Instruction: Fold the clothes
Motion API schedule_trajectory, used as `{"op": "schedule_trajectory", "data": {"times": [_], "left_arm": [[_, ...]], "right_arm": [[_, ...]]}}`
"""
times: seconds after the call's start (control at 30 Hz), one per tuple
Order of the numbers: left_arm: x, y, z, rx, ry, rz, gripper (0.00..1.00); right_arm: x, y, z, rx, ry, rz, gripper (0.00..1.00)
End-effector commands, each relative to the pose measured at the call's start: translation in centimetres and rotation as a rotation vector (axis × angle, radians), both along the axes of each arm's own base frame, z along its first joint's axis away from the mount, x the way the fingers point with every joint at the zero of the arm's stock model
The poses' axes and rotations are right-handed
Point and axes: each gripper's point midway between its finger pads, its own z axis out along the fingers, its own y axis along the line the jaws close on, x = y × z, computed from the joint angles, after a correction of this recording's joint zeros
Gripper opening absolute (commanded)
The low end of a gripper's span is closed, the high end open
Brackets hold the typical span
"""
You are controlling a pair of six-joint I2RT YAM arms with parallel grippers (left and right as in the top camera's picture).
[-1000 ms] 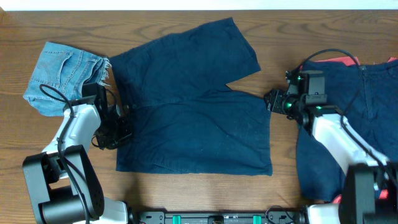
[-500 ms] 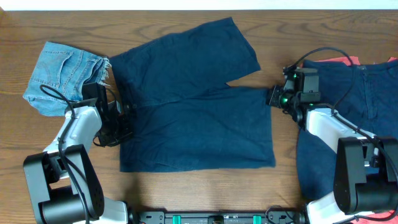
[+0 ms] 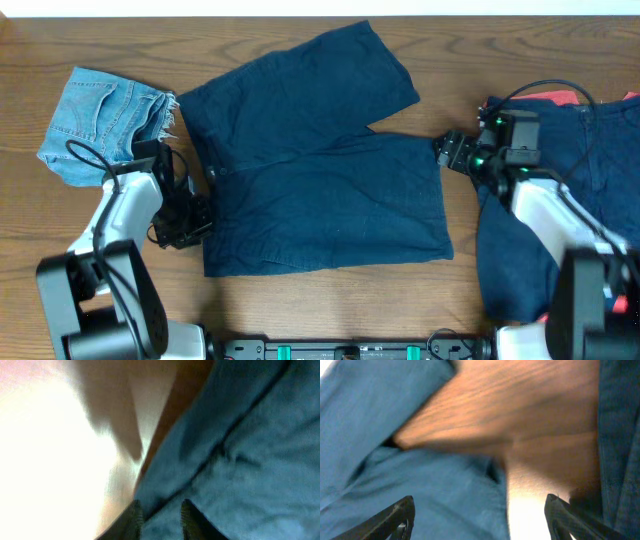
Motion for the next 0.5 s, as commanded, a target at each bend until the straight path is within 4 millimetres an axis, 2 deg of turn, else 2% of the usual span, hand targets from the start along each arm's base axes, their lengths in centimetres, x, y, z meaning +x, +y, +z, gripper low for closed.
{"op": "schedule_trajectory", "data": {"times": [0.0,0.13,0.33,0.47], "left_arm": [[0.2,0.3,1.7,0.013,-0.024,-0.004,0.35],[-1.4,-0.1,1.0,0.003,0.03,0.008,0.43],[-3.5,-0.5,-1.0,0.003,0.087,0.077,0.54],[-4.4,-0.7,-2.7,0.013,0.096,0.143,0.54]], "right_arm": [[-1.4,1.0,4.5,0.025,-0.078,0.074,0.81],[-5.3,1.2,5.4,0.033,0.014,0.07,0.82],[-10.8,1.4,2.9,0.053,0.264,0.06,0.81],[-12.8,1.4,1.9,0.056,0.364,0.056,0.81]]}}
